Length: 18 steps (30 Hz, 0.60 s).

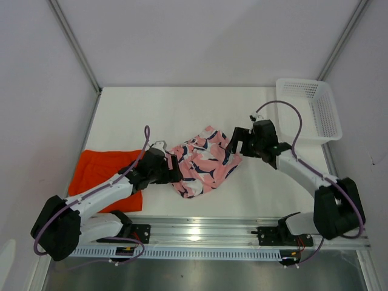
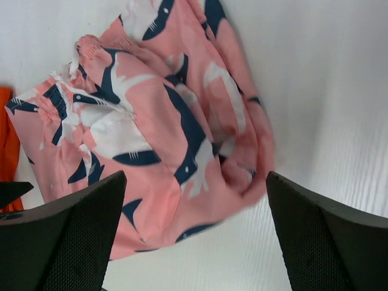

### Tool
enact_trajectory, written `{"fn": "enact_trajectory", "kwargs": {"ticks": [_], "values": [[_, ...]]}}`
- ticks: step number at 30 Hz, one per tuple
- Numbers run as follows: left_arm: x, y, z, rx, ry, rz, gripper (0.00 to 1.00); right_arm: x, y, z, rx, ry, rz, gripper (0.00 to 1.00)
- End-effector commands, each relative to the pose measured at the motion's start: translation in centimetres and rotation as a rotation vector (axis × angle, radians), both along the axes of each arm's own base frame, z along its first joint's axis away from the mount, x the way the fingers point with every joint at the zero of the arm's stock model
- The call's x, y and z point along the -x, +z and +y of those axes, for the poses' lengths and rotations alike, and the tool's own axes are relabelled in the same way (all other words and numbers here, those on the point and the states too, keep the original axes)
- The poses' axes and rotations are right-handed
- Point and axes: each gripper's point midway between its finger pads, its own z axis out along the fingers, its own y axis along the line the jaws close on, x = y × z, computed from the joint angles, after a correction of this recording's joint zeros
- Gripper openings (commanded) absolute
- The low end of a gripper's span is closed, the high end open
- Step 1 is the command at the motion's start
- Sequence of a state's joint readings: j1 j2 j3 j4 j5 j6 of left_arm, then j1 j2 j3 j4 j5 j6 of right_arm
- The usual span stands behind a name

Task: Fold and stack the shorts
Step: Fold the shorts

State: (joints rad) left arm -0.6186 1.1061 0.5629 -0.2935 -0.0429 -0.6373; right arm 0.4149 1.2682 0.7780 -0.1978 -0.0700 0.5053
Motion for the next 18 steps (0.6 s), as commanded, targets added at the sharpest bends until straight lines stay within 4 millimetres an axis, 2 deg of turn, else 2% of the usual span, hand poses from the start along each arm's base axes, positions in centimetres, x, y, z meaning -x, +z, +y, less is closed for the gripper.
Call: {"fn": "enact_trajectory", "kwargs": {"ticks": [1,2,4,7,9,13,18], "values": [[-0.3,-0.3,-0.8,0.076,0.020,-0.011,0.92,-2.6,0.9,1.7,0.005,0.261,-0.039,0.99],[0.3,-1.1,-0.6,0.086,0.034,0.003,0.93,-3.1,0.8,1.9,0.010,0.287,-0.039,1.00],[-0.2,-0.8,-1.1,0.128,0.048,-0.025,0.95,-4.5,0.0,2.6,0.044,0.344,-0.025,1.00],[-0.5,-1.2,-1.4,0.157,0.066,-0.031,0.97,-5.6,-2.2,2.8,0.091,0.357,0.020,1.00],[-0.8,-1.4,-1.6,0.159,0.074,-0.024,0.98,-6.1,-2.8,3.2,0.085,0.362,0.012,0.99],[-2.1,-0.8,-2.5,0.184,0.074,-0.049,0.99,-6.1,-4.0,4.5,0.058,0.404,0.020,0.99],[-3.0,-1.3,-3.7,0.189,0.057,-0.023,0.98,-5.7,-6.9,5.3,0.071,0.415,0.077,0.98]]}}
